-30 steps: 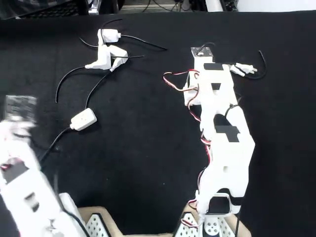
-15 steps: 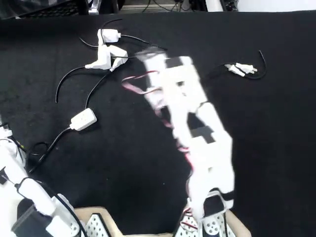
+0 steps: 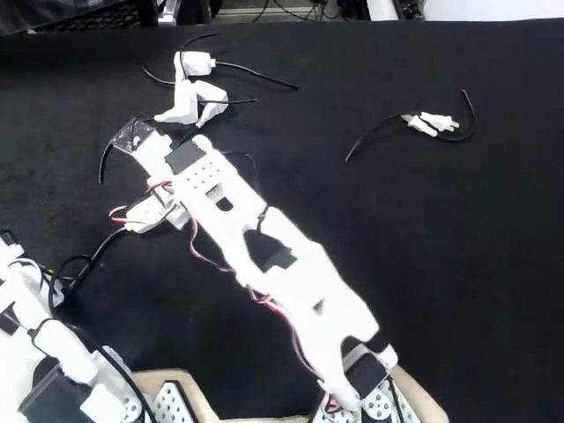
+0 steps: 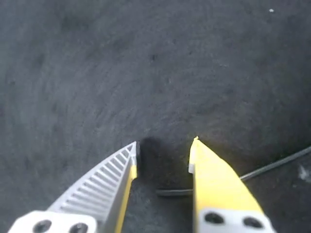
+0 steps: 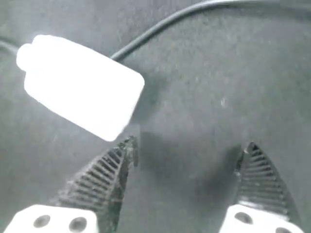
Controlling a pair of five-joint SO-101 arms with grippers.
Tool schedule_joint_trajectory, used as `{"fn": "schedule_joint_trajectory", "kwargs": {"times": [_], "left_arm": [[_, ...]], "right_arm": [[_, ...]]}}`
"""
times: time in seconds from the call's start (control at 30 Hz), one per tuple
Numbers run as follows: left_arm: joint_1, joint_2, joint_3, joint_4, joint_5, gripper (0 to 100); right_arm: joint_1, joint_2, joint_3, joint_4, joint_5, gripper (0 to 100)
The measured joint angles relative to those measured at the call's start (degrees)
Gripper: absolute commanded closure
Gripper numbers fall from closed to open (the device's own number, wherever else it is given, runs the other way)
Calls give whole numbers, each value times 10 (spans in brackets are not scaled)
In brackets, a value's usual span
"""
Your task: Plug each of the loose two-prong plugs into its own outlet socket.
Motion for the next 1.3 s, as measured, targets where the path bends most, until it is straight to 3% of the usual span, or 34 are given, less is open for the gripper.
{"fn": "schedule_joint_trajectory", "kwargs": {"times": [0.33,0.6,0.83,1.0,1.1,1.3], "left_arm": [[-1,-2,11,-4,9,827],[-1,-2,11,-4,10,827],[-1,-2,11,-4,10,827],[-1,-2,11,-4,10,827],[-1,-2,11,-4,10,827],[-1,-2,11,-4,10,827]], "right_arm": [[-85,196,-351,112,101,669],[-98,233,-396,105,160,678],[-98,234,-396,109,164,896],[-97,233,-397,139,165,986],[-97,233,-411,166,165,939],[-103,227,-412,172,149,692]]}}
